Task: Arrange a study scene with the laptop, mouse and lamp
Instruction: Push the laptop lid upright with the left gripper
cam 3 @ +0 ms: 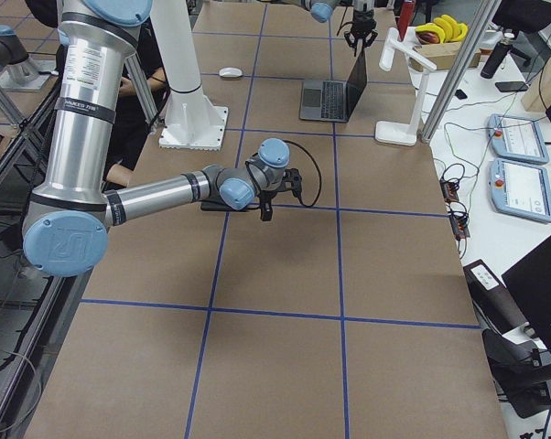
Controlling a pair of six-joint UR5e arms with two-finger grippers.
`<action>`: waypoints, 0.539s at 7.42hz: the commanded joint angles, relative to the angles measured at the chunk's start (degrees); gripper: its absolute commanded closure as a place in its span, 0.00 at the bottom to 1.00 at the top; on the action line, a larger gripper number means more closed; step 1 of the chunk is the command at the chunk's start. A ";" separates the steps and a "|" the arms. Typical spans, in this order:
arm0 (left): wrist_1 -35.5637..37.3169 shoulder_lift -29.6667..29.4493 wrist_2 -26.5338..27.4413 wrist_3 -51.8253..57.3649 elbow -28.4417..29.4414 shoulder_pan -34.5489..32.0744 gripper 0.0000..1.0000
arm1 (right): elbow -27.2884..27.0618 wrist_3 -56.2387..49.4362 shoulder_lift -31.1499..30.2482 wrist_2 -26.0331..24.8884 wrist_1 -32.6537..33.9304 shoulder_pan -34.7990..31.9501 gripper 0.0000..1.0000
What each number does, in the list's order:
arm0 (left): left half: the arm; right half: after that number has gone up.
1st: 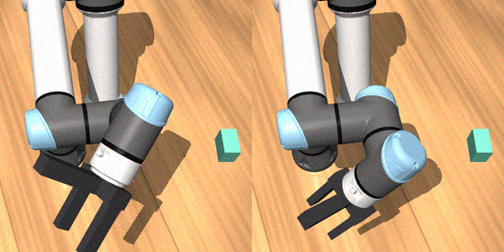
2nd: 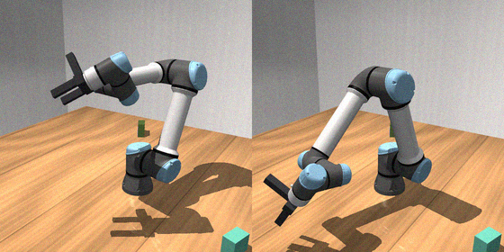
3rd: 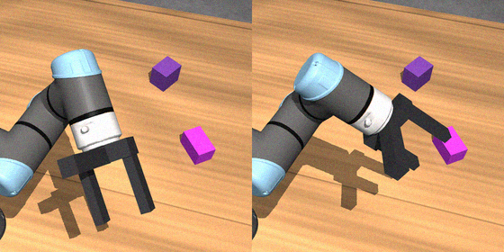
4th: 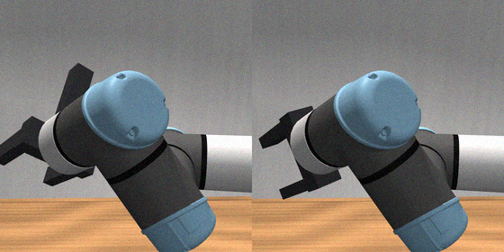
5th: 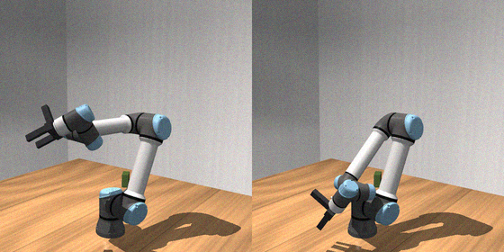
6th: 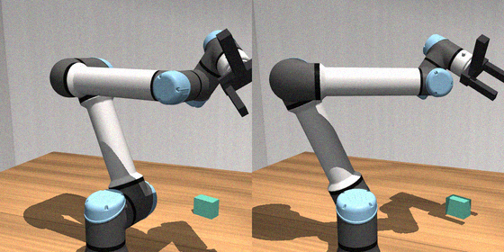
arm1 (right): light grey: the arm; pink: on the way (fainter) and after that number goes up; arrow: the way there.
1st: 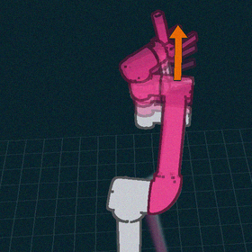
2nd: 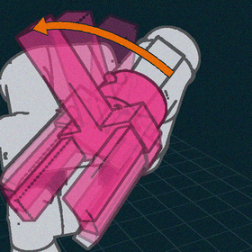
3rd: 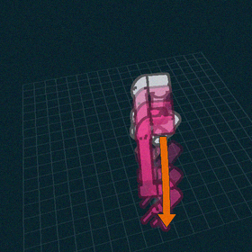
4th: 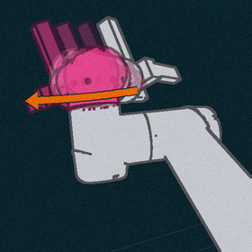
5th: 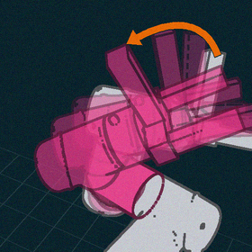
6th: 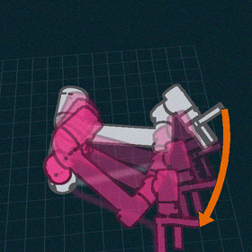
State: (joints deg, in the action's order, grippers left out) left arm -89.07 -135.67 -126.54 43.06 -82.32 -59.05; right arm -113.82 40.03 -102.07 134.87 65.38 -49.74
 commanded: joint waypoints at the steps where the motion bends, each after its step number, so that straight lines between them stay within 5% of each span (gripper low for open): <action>1: -0.58 0.14 -0.03 -2.90 -0.47 -0.62 0.25 | 0.09 0.40 0.47 0.12 -0.51 0.09 0.02; 4: -0.05 8.10 -0.64 -9.18 -7.56 -1.86 0.10 | 1.50 1.53 0.30 6.51 -0.07 0.61 0.02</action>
State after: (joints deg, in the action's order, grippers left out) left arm -89.23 -131.69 -127.05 38.02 -86.20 -60.67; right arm -112.70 40.70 -101.70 138.04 65.31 -49.44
